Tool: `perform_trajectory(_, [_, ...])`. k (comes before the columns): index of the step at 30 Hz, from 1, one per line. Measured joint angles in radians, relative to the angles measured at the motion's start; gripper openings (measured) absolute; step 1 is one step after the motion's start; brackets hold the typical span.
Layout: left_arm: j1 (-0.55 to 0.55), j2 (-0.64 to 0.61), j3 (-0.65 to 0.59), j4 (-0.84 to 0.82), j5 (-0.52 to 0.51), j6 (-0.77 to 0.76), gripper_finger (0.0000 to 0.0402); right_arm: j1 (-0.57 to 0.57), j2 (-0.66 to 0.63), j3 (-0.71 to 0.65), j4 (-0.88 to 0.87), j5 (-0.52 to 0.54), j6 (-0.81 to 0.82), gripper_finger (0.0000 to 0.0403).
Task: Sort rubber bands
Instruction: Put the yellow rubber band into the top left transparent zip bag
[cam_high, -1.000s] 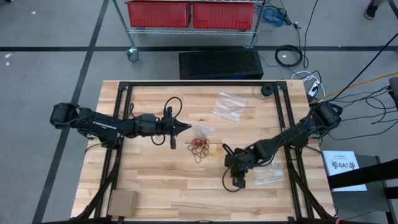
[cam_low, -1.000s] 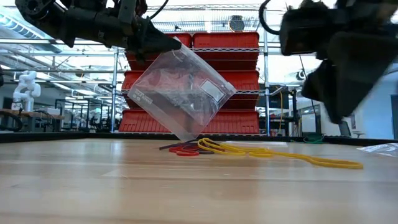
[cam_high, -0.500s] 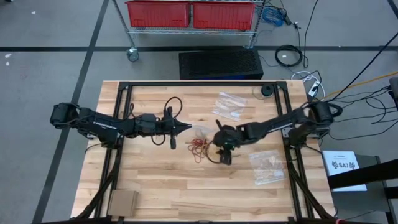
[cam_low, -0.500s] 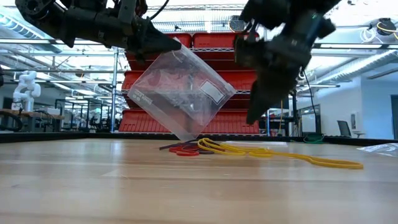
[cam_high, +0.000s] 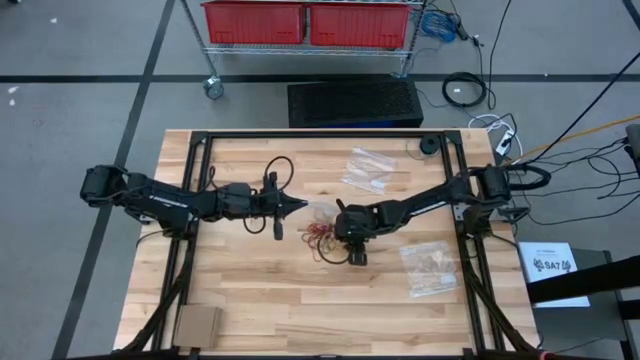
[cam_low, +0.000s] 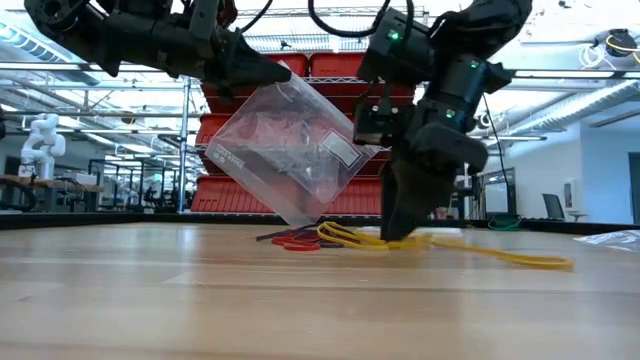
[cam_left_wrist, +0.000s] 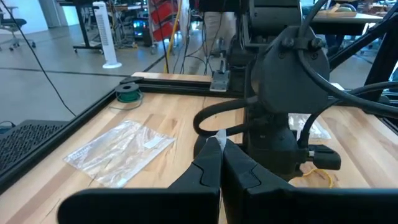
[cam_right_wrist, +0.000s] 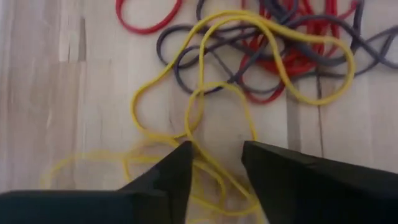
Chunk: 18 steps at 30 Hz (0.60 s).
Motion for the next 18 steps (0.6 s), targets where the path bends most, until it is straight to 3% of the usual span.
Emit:
perform_trajectory(6, [0.000,0.000,0.000,-0.014,0.000,0.000,0.0000,-0.004,0.001,0.005,0.002,0.003,-0.011,0.0010])
perform_trajectory(18, [0.000,0.000,0.000,-0.014,0.000,-0.001,0.0000,0.006,-0.180,0.005,-0.027,-0.010,0.022,0.0001])
